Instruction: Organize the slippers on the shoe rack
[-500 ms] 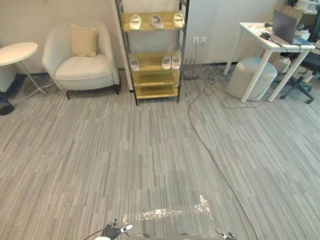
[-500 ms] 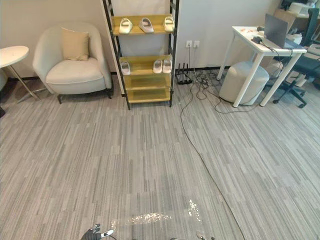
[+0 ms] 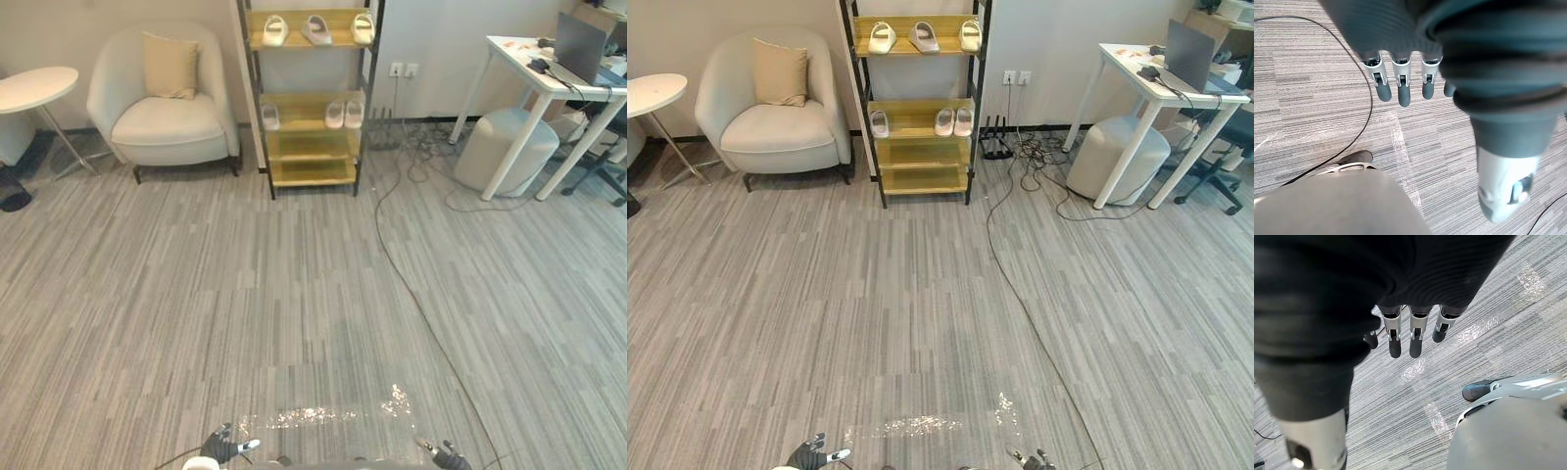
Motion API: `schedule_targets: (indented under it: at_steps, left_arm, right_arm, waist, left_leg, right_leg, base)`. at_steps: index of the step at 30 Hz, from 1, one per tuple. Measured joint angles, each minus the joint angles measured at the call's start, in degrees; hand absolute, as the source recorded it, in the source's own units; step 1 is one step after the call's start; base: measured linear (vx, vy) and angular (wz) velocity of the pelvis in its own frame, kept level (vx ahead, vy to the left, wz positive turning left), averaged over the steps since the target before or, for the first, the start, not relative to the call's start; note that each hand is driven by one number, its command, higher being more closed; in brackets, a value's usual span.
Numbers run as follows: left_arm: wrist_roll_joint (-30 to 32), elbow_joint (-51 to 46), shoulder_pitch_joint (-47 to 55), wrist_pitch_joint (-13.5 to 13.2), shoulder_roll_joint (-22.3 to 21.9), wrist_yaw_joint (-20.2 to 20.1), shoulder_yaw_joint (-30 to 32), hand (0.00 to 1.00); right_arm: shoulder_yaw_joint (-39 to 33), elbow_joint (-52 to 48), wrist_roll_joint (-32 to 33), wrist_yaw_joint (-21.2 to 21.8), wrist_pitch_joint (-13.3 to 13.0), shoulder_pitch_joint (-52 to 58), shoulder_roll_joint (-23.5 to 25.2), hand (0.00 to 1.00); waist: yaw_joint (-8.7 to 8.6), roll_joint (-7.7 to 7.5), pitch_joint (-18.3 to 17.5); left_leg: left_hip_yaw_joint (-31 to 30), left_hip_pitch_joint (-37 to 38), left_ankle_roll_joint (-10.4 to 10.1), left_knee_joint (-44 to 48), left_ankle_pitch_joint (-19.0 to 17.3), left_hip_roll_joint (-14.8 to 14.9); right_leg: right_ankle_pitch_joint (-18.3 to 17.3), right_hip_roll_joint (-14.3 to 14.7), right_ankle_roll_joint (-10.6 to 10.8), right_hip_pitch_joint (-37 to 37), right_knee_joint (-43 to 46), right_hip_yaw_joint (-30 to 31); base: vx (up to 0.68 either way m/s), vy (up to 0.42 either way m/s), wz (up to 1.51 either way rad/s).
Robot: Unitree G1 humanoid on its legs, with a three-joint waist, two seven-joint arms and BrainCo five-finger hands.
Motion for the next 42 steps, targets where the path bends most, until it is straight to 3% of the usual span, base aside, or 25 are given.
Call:
schedule_targets:
  at_steps: [8,12,14,17,18,20,22,23,24,25,27,28,29,30,31,32,34,36,38,40,41,42]
  left_arm:
    - [-0.1,0.0,-1.0,0.1,0.7,0.1,-0.6,0.00]
    - [-0.9,0.1,-2.2,0.1,1.5,0.3,-0.6,0.00]
    - [-2.0,-0.1,-2.2,0.0,1.5,0.4,-0.4,0.00]
    - [-4.6,-0.1,-1.9,0.0,0.1,1.1,0.7,0.00]
    - [-5.3,-0.1,-1.8,-0.1,-0.2,1.2,1.8,0.00]
    - [-5.8,-0.1,-1.9,-1.0,-0.2,1.3,1.8,0.00]
    - [-5.8,-0.1,-2.0,-1.0,-0.4,1.4,1.8,0.00]
    - [-5.8,-0.1,-1.8,-1.0,-0.7,1.4,1.8,0.00]
    - [-6.0,-0.1,-1.5,-1.1,-1.1,1.4,2.0,0.00]
    - [-6.3,-0.1,-1.0,-1.2,-0.6,1.3,2.9,0.00]
    - [-6.3,0.6,-1.3,-1.0,0.8,1.3,4.0,0.00]
    - [-6.2,1.0,-1.7,-0.9,0.9,1.3,3.9,0.00]
    - [-6.3,1.2,-1.7,-0.9,1.0,1.3,3.9,0.00]
    - [-6.4,1.2,-1.7,-0.8,0.9,1.4,3.7,0.00]
    - [-6.4,1.3,-1.8,-0.8,0.9,1.5,3.3,0.00]
    - [-6.4,1.2,-1.8,-0.8,0.9,1.5,2.3,0.00]
    - [-6.8,0.9,-2.4,-0.9,0.1,1.5,1.1,0.00]
    - [-7.1,0.8,-3.9,-0.9,-0.8,1.5,1.0,0.00]
    - [-7.0,0.3,-5.6,-1.0,-2.3,1.4,-0.2,0.00]
    - [-6.8,0.1,-5.9,-1.1,-4.0,1.1,-0.7,0.00]
    - [-6.3,-0.1,-5.6,-1.2,-4.2,1.1,-0.5,0.00]
    - [-6.2,0.4,-6.0,-1.1,-4.8,1.2,-0.3,0.00]
  right_arm:
    - [0.4,0.1,0.0,-0.6,0.1,-0.4,0.3,0.00]
    - [0.5,0.8,0.0,-0.7,0.0,-1.0,0.1,0.00]
    - [0.7,1.5,0.0,-0.8,0.0,-0.9,-0.1,0.00]
    - [1.2,1.6,0.2,-1.0,0.0,-0.7,-1.7,0.00]
    - [1.8,1.6,0.2,-1.1,0.1,-1.1,-1.9,0.00]
    - [2.1,1.7,0.2,-1.1,0.2,-1.4,-1.9,0.00]
    - [2.1,1.7,0.2,-1.3,0.2,-2.2,-2.1,0.00]
    - [2.2,1.7,0.2,-1.3,0.2,-2.3,-2.3,0.00]
    - [2.3,1.7,0.2,-1.4,0.2,-2.5,-2.8,0.00]
    - [2.5,1.7,0.1,-1.4,0.2,-2.5,-2.5,0.00]
    - [2.5,1.7,0.0,-1.3,0.2,-2.0,-0.7,0.00]
    - [2.4,1.3,0.0,-1.3,0.1,-2.1,-0.7,0.00]
    - [2.3,1.2,0.0,-1.2,0.1,-2.6,-0.6,0.00]
    - [2.0,1.3,0.0,-1.2,0.2,-2.3,-0.5,0.00]
    - [1.9,1.3,0.0,-1.2,0.2,-2.3,-0.6,0.00]
    - [2.1,1.3,0.0,-1.2,0.2,-2.4,-1.0,0.00]
    - [2.6,1.1,-0.1,-1.0,0.1,-3.5,-2.3,0.00]
    - [2.7,0.1,-0.1,-1.0,-0.2,-5.2,-3.3,0.00]
    - [2.6,-1.1,0.0,-1.0,-0.4,-5.2,-3.7,0.00]
    - [2.6,-0.7,0.0,-1.0,-0.1,-4.5,-3.3,0.00]
    - [2.6,-0.5,0.0,-1.0,-0.1,-4.0,-2.8,0.00]
    - [2.1,-0.3,0.1,-1.2,0.0,-3.9,-2.9,0.00]
  waist:
    - [0.00,-0.87,0.6]
    - [0.09,-1.49,2.3]
    - [0.59,-1.05,2.4]
    - [0.58,1.12,3.4]
    - [0.68,1.03,3.6]
    - [0.81,0.82,3.7]
    - [0.80,0.82,3.9]
    - [0.86,1.26,3.7]
    - [0.95,1.90,3.6]
    - [1.11,0.70,3.3]
    - [1.04,-2.15,1.5]
    - [1.15,-2.26,1.5]
    - [0.81,-2.36,1.7]
    - [0.73,-1.98,2.0]
    - [1.06,-2.03,2.2]
    - [0.90,-1.71,2.4]
    - [0.71,0.05,3.0]
    - [0.03,1.93,4.2]
    - [-0.91,2.68,4.8]
    - [-1.70,2.01,4.9]
    - [-1.95,1.14,5.0]
    - [-2.86,1.98,5.2]
  left_leg:
    - [0.7,-1.2,-0.9,2.0,-1.2,0.4]
    - [5.0,-8.2,-2.7,19.9,-7.4,4.1]
    - [7.5,-12.9,-3.2,33.4,-7.6,7.3]
    - [7.7,-17.4,-4.4,47.9,-4.9,11.8]
    - [7.5,-19.8,-2.7,49.6,-7.3,11.4]
    - [7.4,-21.3,-1.8,40.6,-8.9,8.6]
    - [5.5,-21.9,-1.5,27.2,-7.1,4.9]
    - [4.2,-21.3,-2.5,22.2,-5.8,4.3]
    - [3.1,-21.5,-1.4,21.2,-4.6,4.5]
    - [2.7,-22.1,1.6,24.2,-4.7,3.5]
    - [4.1,-22.7,3.3,25.8,-8.4,1.1]
    - [4.5,-22.2,3.8,25.6,-9.3,0.6]
    - [4.5,-20.5,3.8,25.1,-10.2,-0.2]
    - [4.5,-18.0,4.5,24.5,-10.9,-1.0]
    - [4.6,-15.2,5.0,23.5,-11.4,-1.8]
    - [4.4,-11.0,5.2,20.9,-11.6,-2.6]
    - [4.2,-5.5,5.1,16.7,-11.5,-2.3]
    - [3.1,-2.7,5.1,14.2,-11.5,-1.0]
    - [1.5,-1.6,5.1,13.0,-11.5,0.1]
    - [-0.2,0.8,2.6,12.5,-12.6,-0.1]
    - [-0.7,2.0,0.8,12.6,-13.9,-0.4]
    - [-2.3,3.5,-0.7,13.3,-14.8,0.8]
  right_leg:
    - [-0.3,0.1,0.0,-0.2,0.3,0.2]
    - [-4.3,-0.1,-1.2,-1.1,5.0,-0.5]
    - [-6.4,-0.3,-1.5,-0.8,7.0,0.4]
    - [-7.9,0.4,-2.1,1.1,8.1,2.6]
    - [-8.0,-0.7,-2.7,1.9,7.8,3.8]
    - [-8.5,-2.7,-2.1,1.9,7.5,5.9]
    - [-9.5,-4.7,-0.5,1.7,7.2,7.7]
    - [-10.2,-4.7,0.5,1.4,7.1,8.4]
    - [-11.4,-4.5,1.1,1.4,7.7,9.2]
    - [-13.7,-5.5,1.1,1.4,9.5,10.1]
    - [-16.1,-8.6,2.5,-3.3,20.4,10.4]
    - [-15.2,-9.0,4.0,-8.2,30.0,11.3]
    - [-12.9,-9.0,8.7,-12.7,40.8,12.4]
    - [-12.3,-9.3,11.0,-15.3,49.4,12.0]
    - [-12.9,-9.7,10.1,-16.6,54.1,10.8]
    - [-14.4,-10.4,7.2,-17.1,56.6,7.2]
    - [-17.0,-10.0,2.7,-19.2,53.3,0.7]
    - [-17.6,-7.7,0.8,-23.7,44.2,-1.3]
    - [-13.6,-5.8,0.5,-27.2,33.4,0.9]
    - [-3.2,-5.2,0.6,-28.2,21.0,5.5]
    - [0.9,-5.3,0.6,-28.1,20.9,7.0]
    - [1.2,-4.9,-0.4,-28.2,25.6,6.4]
  base:
    - [0.01,-0.023,-0.01]
    - [-0.04,-0.054,0.12]
    - [0.00,-0.066,-0.13]
    - [0.09,-0.025,-0.33]
    - [0.15,0.049,-0.47]
    - [0.19,0.102,-0.46]
    - [0.23,0.186,-0.48]
    - [0.24,0.231,-0.53]
    - [0.27,0.256,-0.57]
    - [0.33,0.257,-0.44]
    - [0.43,0.235,-0.24]
    - [0.43,0.228,-0.10]
    - [0.46,0.248,0.02]
    - [0.49,0.241,0.08]
    - [0.52,0.191,0.08]
    - [0.54,0.149,0.03]
    - [0.56,0.118,-0.01]
    - [0.41,0.009,0.18]
    - [0.38,-0.078,0.50]
    - [0.41,-0.166,0.56]
    - [0.44,-0.267,0.58]
    - [0.46,-0.317,0.50]
